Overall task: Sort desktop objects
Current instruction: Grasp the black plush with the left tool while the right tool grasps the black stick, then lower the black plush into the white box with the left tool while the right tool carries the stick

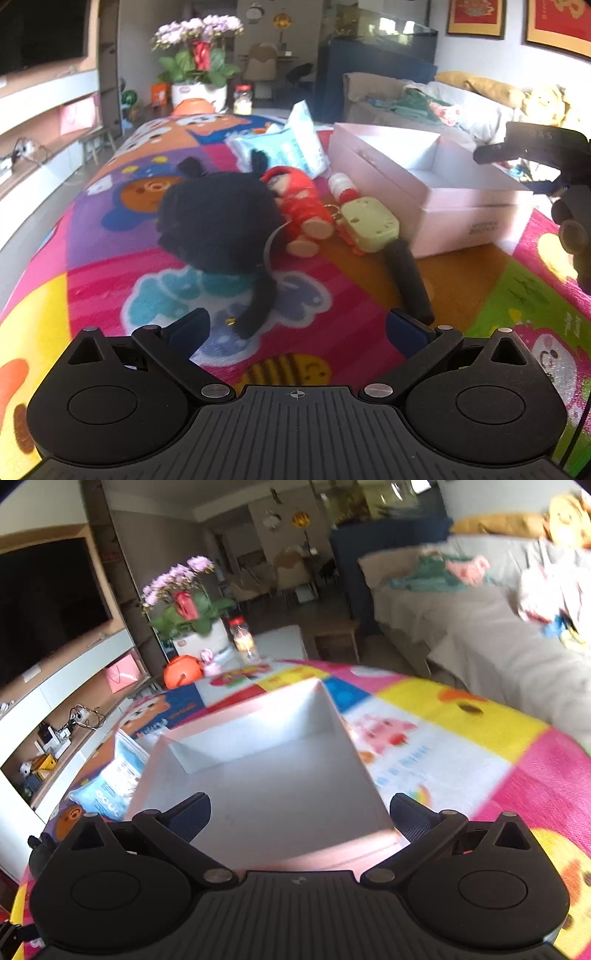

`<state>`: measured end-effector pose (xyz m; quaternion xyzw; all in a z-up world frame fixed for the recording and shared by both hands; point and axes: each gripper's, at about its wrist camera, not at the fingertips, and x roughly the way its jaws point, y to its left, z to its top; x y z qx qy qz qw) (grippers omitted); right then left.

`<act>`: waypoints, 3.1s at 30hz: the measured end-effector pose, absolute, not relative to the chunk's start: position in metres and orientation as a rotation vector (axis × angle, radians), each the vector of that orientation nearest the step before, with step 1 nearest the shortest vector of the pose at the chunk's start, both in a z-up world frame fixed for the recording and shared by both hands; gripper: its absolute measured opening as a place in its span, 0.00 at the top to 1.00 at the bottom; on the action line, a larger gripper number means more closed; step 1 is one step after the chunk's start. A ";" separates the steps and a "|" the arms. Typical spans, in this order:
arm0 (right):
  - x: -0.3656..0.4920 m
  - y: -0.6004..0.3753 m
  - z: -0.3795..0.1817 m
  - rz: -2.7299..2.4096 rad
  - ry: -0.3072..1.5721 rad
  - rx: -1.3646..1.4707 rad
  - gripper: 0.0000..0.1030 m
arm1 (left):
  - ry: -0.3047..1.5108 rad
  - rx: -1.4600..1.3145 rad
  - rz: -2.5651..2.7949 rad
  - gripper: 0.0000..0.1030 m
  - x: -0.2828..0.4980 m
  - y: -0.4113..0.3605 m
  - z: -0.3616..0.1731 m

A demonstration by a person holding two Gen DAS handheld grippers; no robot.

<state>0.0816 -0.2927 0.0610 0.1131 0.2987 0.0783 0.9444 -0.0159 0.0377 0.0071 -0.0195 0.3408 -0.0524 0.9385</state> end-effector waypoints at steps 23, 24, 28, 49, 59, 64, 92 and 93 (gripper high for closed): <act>0.023 -0.106 0.022 0.649 0.825 -0.143 0.75 | 0.752 0.059 -0.141 0.00 -0.032 0.034 0.000; 0.019 -0.109 0.023 0.653 0.811 -0.163 0.76 | 0.750 0.059 -0.142 0.00 -0.034 0.035 0.000; -0.002 -0.131 0.035 0.658 0.779 -0.257 0.82 | 0.742 0.054 -0.142 0.00 -0.036 0.037 -0.001; 0.004 -0.188 0.028 0.305 0.754 -0.156 0.58 | 0.710 -0.088 -0.012 0.00 -0.025 0.055 0.015; -0.029 -0.189 0.025 0.470 0.726 -0.255 0.83 | 0.626 -0.095 0.184 0.00 0.040 0.065 0.021; -0.026 -0.191 0.024 0.464 0.716 -0.237 0.82 | 0.644 -0.073 0.153 0.11 0.042 0.070 0.017; -0.058 -0.297 0.170 0.331 0.355 -0.013 0.82 | 0.322 0.151 -0.361 0.12 0.055 -0.066 0.153; -0.055 -0.300 0.170 0.324 0.350 -0.005 0.82 | 0.338 0.148 -0.374 0.12 0.072 -0.074 0.148</act>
